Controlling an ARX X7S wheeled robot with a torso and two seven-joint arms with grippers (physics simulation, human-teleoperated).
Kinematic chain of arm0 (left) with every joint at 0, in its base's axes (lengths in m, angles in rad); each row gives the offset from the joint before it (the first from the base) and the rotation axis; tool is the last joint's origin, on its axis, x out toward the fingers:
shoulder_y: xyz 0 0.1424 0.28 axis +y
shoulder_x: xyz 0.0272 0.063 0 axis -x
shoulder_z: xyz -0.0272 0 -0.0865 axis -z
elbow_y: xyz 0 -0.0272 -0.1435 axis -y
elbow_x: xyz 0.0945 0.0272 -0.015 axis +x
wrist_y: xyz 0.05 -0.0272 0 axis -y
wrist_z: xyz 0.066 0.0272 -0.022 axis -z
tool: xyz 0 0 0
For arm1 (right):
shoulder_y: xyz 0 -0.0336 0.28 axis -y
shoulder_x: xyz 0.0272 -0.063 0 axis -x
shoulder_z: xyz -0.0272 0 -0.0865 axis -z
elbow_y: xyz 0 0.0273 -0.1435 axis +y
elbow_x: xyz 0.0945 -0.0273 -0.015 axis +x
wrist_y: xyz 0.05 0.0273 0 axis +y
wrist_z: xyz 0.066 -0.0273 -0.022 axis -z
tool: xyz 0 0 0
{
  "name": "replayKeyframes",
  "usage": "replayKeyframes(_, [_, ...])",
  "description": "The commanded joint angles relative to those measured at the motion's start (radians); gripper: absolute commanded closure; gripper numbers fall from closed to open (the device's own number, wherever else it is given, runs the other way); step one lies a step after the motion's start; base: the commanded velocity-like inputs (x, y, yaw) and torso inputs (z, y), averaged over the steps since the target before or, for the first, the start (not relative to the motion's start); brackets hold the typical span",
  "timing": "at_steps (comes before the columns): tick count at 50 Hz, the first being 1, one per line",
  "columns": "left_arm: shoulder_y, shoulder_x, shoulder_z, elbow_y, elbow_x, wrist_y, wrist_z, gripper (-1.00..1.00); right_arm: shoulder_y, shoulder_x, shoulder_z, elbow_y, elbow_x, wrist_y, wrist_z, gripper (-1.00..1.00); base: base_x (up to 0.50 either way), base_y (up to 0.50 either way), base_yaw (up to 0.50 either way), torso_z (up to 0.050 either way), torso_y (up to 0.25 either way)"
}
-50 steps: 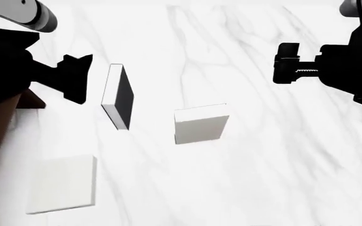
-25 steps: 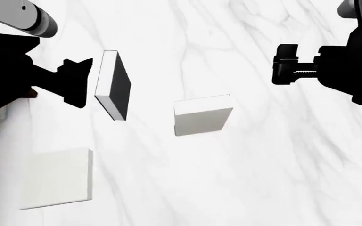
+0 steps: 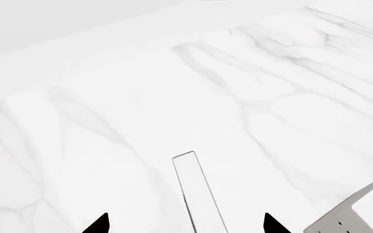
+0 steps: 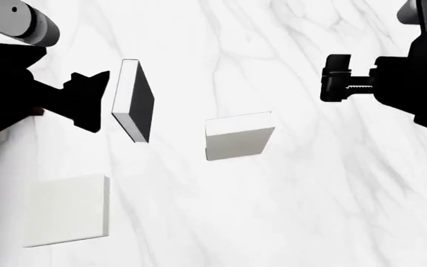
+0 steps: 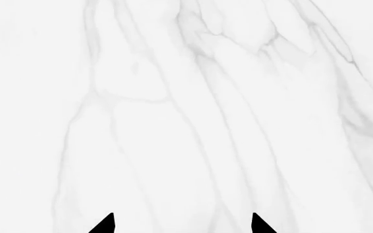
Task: Pick up the book on the right and place it under the cabinet shelf.
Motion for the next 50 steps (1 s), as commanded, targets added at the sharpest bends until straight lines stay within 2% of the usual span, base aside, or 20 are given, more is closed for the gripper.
replayKeyframes(1, [0.039, -0.041, -0.022, 0.067, -0.108, 0.042, -0.064, -1.0, -0.007, 0.002, -0.001, -0.003, 0.0, -0.006, -0.003, -1.0, 0.0, 0.0, 0.0, 0.0, 0.0])
replayKeyframes(21, [0.103, -0.091, -0.022, 0.184, -0.219, 0.079, -0.11, -1.0, -0.015, 0.008, -0.002, -0.008, 0.006, -0.013, -0.003, -1.0, 0.0, 0.0, 0.0, 0.0, 0.0])
replayKeyframes(31, [0.157, -0.117, -0.026, 0.258, -0.292, 0.143, -0.161, -1.0, -0.015, 0.008, -0.004, -0.006, 0.004, -0.016, -0.008, -1.0, 0.0, 0.0, 0.0, 0.0, 0.0])
replayKeyframes(39, [0.278, -0.168, -0.053, 0.353, -0.322, 0.26, -0.181, -1.0, -0.016, 0.008, -0.005, -0.006, 0.003, -0.019, -0.012, -1.0, 0.0, 0.0, 0.0, 0.0, 0.0])
replayKeyframes(50, [0.395, -0.199, -0.069, 0.438, -0.33, 0.367, -0.195, -1.0, -0.02, 0.009, -0.006, -0.009, 0.008, -0.023, -0.009, -1.0, 0.0, 0.0, 0.0, 0.0, 0.0])
